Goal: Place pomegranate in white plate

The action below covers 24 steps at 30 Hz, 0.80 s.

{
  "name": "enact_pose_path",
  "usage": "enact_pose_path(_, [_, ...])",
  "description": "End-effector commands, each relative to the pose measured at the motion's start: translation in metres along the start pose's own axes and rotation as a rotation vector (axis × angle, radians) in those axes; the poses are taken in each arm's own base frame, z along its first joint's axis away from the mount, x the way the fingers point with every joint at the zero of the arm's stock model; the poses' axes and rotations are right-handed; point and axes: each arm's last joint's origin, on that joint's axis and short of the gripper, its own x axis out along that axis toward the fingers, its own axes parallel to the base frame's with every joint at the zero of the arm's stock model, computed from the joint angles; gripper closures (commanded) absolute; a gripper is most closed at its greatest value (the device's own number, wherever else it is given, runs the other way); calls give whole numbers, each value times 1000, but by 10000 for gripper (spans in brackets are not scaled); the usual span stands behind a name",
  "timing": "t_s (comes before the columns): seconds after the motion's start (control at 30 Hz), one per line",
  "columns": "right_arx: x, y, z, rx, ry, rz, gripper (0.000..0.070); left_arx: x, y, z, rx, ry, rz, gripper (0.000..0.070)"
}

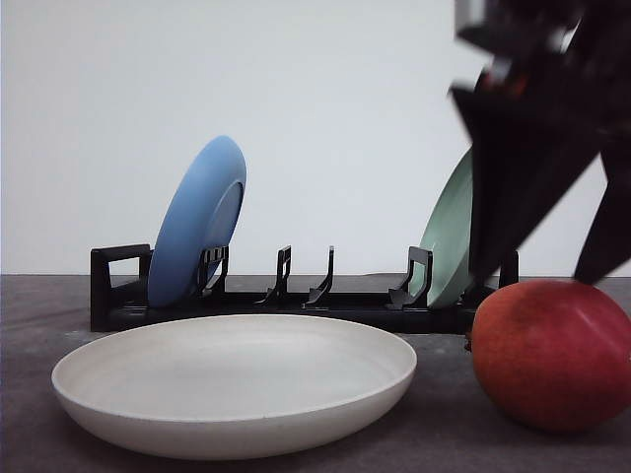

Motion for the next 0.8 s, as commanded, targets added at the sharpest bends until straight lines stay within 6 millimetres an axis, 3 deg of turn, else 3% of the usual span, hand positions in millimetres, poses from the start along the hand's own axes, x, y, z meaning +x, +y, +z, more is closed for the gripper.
enact_pose_path(0.0, [5,3,6,-20,6,-3,39,0,0,3,1,-14,0,306])
enact_pose_path(0.27, [29,3,7,-14,92,-26,49,0,0,3,1,-16,0,306])
enact_pose_path(0.37, [32,3,7,-9,105,-29,144,-1,0,4,2,-24,0,306])
enact_pose_path(0.47, [32,3,7,1,110,-26,232,-1,0,4,3,-31,-1,306])
enact_pose_path(0.63, [27,3,6,10,160,-29,238,-1,0,5,-3,-37,-1,306])
enact_pose_path(0.77, [12,6,16,-15,191,-28,237,-1,0,5,-14,-37,-1,306])
